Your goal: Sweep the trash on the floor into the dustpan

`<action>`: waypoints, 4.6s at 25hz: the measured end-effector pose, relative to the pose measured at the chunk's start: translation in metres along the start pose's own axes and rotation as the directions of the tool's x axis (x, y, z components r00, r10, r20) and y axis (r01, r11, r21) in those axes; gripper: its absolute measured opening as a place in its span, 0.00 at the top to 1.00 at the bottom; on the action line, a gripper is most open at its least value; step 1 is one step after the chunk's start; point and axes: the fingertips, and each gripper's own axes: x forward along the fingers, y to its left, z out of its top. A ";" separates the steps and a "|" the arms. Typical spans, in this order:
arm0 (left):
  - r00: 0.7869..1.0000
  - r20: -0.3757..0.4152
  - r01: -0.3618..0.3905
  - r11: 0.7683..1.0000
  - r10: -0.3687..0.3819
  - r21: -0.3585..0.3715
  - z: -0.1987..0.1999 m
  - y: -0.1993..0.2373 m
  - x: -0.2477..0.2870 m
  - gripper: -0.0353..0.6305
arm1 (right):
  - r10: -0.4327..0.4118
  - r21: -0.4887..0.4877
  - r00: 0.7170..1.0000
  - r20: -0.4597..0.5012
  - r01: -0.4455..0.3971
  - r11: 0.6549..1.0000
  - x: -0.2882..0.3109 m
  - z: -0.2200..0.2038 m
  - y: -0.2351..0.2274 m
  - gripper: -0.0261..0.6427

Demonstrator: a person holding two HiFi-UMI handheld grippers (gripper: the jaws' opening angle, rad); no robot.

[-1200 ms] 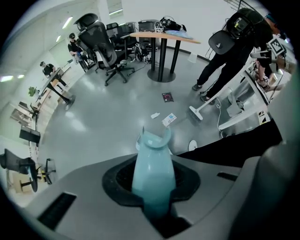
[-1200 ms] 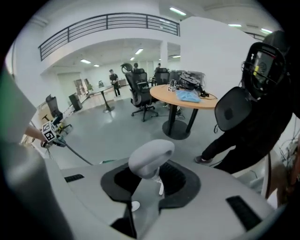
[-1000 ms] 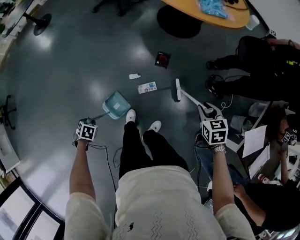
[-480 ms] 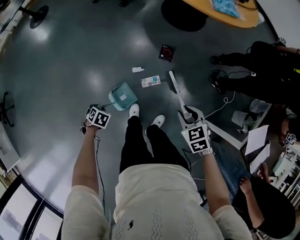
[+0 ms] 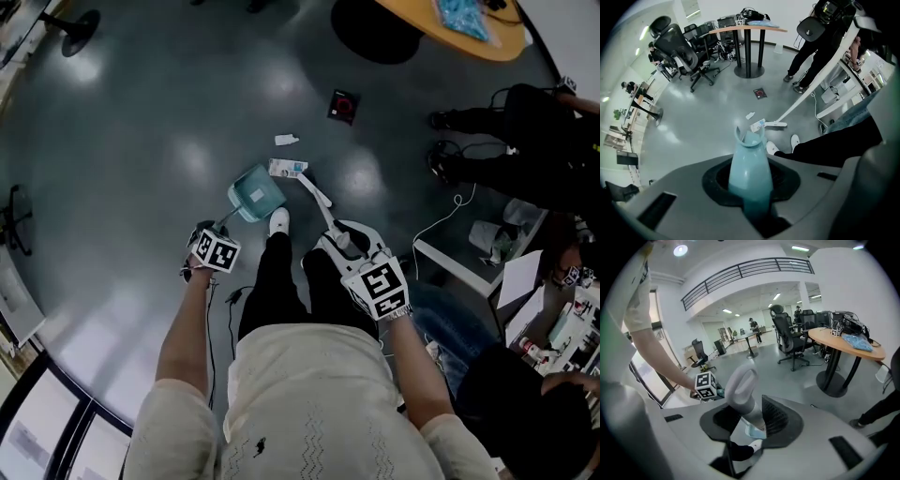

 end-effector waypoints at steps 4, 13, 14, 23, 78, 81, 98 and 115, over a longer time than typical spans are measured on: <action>1.000 0.008 0.010 1.000 -0.010 -0.007 0.000 0.002 0.002 0.81 | 0.115 -0.019 0.993 0.002 -0.115 0.993 0.006 0.007 0.026 0.77; 0.999 0.025 0.032 0.999 -0.031 -0.012 -0.022 0.011 0.007 0.81 | 0.237 -0.055 0.971 -0.030 -0.239 0.970 0.001 0.017 0.054 0.77; 0.999 0.032 0.029 1.000 -0.028 -0.012 -0.024 0.012 0.007 0.81 | 0.216 -0.051 0.976 -0.031 -0.218 0.975 -0.002 0.019 0.047 0.77; 0.995 0.099 0.013 0.974 0.010 -0.228 -0.043 0.028 0.006 0.81 | -0.037 0.146 0.998 0.047 0.030 0.989 -0.053 0.052 -0.060 0.78; 0.994 0.106 -0.002 0.999 0.007 -0.049 0.119 0.182 0.020 0.81 | -0.439 0.275 0.890 0.122 0.395 0.877 0.003 0.105 -0.198 0.79; 0.995 0.100 0.020 0.999 -0.022 0.029 0.136 0.197 0.025 0.81 | -0.405 0.227 0.910 0.092 0.377 0.898 0.048 0.113 -0.167 0.78; 0.993 0.036 0.105 0.987 -0.110 0.121 0.124 0.239 0.052 0.81 | -0.213 0.447 0.958 0.191 0.108 0.888 0.136 0.184 -0.044 0.77; 0.998 0.017 0.064 0.988 -0.067 0.142 0.106 0.301 0.042 0.81 | -0.469 0.526 0.872 0.140 0.336 0.781 0.031 0.167 -0.127 0.78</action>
